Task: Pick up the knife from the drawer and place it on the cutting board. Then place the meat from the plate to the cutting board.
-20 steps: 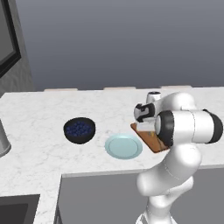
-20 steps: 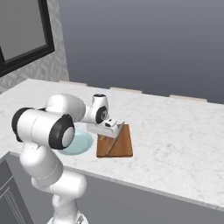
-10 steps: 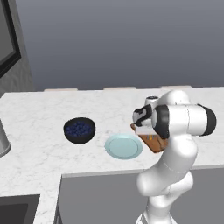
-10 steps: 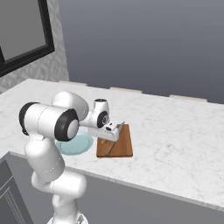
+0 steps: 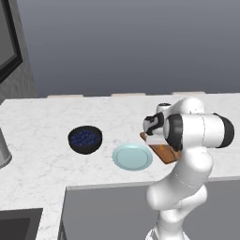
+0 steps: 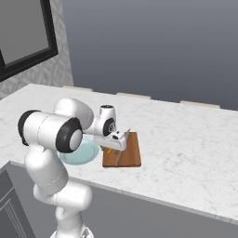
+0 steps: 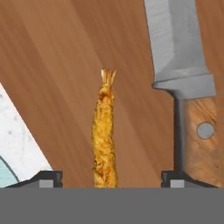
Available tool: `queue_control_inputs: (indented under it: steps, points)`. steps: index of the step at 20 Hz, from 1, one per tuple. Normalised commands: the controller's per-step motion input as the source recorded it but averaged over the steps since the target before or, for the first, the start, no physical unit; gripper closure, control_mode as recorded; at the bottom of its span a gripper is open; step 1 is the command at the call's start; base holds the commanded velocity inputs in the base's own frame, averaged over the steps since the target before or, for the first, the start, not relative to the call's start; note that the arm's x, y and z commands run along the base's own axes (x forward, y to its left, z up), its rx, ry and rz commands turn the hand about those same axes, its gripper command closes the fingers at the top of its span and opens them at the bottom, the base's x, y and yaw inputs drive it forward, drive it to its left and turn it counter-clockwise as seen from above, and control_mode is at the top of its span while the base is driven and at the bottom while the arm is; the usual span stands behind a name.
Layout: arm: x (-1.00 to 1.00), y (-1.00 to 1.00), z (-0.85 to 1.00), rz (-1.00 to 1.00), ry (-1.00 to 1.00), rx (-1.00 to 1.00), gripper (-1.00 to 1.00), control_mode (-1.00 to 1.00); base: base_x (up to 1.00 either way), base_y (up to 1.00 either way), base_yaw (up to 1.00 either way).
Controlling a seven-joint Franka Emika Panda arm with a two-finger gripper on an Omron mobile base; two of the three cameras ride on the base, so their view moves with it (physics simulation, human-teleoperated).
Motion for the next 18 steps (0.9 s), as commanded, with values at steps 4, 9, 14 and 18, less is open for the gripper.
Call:
queue_control_inputs:
  steps: [4, 9, 14, 18]
  points:
    - [-0.64, 0.0, 0.76, 0.0, -0.11, 0.0, -1.0, -1.0, 0.0, 0.0, 0.0]
    - [-0.57, 0.0, 1.0, 0.0, -0.14, 0.0, -1.0, -1.0, 0.0, 0.0, 0.0]
    - [-0.39, 0.0, 1.0, 0.0, -0.01, 0.0, -1.0, -1.0, 0.0, 0.0, 0.0]
    - [-0.39, 0.0, 1.0, 0.0, 0.0, 0.0, -1.0, -1.0, 0.0, 0.0, 0.0]
